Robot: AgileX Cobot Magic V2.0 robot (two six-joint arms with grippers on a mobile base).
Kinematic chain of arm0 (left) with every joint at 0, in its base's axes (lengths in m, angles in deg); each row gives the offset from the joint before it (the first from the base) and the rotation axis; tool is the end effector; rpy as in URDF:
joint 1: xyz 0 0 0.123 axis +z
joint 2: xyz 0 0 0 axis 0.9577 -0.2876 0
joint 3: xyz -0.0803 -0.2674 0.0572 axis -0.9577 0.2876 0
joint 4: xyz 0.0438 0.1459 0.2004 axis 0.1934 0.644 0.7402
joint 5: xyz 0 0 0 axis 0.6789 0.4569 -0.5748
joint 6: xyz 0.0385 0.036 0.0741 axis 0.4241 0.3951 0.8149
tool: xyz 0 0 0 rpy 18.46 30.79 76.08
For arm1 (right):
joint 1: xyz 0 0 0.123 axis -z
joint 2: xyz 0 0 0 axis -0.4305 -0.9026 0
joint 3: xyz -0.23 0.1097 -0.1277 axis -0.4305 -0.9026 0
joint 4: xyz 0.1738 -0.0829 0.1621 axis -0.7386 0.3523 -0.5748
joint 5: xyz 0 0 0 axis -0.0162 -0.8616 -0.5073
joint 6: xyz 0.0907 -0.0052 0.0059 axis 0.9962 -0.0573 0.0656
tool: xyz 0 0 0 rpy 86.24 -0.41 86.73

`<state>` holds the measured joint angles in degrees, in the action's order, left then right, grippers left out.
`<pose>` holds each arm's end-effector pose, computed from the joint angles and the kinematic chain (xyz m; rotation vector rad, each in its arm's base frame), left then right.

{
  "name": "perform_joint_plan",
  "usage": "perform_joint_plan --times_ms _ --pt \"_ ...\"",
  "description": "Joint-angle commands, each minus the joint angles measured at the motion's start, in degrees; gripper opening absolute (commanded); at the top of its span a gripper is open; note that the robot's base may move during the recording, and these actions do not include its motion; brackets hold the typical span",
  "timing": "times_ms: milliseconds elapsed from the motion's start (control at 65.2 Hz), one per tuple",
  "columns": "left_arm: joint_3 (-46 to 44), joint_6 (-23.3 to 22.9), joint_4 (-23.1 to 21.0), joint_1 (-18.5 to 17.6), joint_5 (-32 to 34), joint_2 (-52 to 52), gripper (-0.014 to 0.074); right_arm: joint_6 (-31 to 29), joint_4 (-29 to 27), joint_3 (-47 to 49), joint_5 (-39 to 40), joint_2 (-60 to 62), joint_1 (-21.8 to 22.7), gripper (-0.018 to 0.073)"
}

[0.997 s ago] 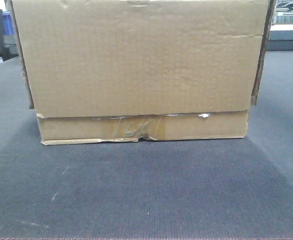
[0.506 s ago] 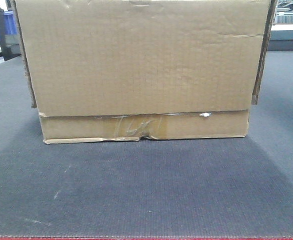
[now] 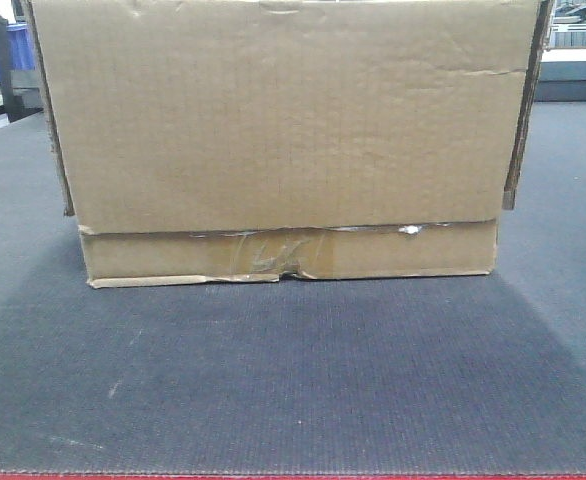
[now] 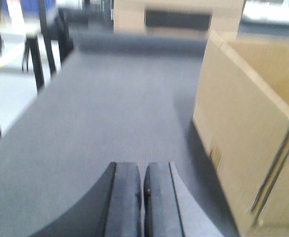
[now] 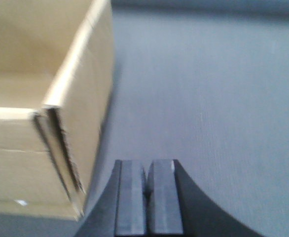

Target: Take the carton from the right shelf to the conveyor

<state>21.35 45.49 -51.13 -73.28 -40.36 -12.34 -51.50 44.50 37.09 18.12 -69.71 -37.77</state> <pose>0.0677 0.0042 0.3110 -0.0640 1.6764 0.0124 0.1263 0.0241 0.3241 -0.1340 1.8611 0.1453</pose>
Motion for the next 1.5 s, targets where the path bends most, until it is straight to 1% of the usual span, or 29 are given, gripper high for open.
perform_joint_plan --times_ms 0,153,307,460,1227,1242,1273,1319,1365,1395,1487 --pt "0.4 0.2 -0.2 0.1 1.5 5.1 0.002 -0.5 0.8 -4.7 7.0 8.2 0.2 -0.007" --pt "0.4 0.2 1.0 0.1 1.5 10.9 0.002 -0.5 0.8 -8.6 8.9 20.0 0.2 -0.007" --pt "0.4 0.2 1.0 0.1 1.5 13.2 0.002 -0.5 0.8 -8.9 9.3 25.3 0.2 -0.007" --pt "0.4 0.2 1.0 0.1 1.6 13.2 0.002 -0.5 0.8 -8.9 10.9 25.5 0.2 -0.007" --pt "0.6 0.2 0.9 0.4 1.4 13.2 0.002 -0.5 0.8 -8.9 10.9 25.5 0.2 -0.007" --pt "0.6 0.3 0.9 0.5 1.4 13.2 0.002 -0.5 0.8 -8.9 10.9 25.5 0.2 -0.007" --pt "1.0 2.7 -0.8 1.0 1.3 13.2 0.002 -0.5 0.8 -8.9 10.9 25.5 0.2 -0.007" --pt "2.0 9.1 -4.6 2.0 2.1 13.4 0.002 -0.5 0.8 -8.9 10.9 25.5 0.2 -0.007" --pt "4.0 13.6 -8.0 2.8 3.6 13.7 0.002 -0.5 0.8 -8.9 10.9 25.5 0.2 -0.007" --pt "5.6 14.5 -8.9 3.4 5.0 14.4 0.002 -0.5 0.8 -8.9 10.9 25.5 0.2 -0.007" --pt "11.9 14.5 -8.7 4.1 10.8 16.1 0.002 -0.5 0.8 -8.9 10.9 25.5 0.2 -0.007"
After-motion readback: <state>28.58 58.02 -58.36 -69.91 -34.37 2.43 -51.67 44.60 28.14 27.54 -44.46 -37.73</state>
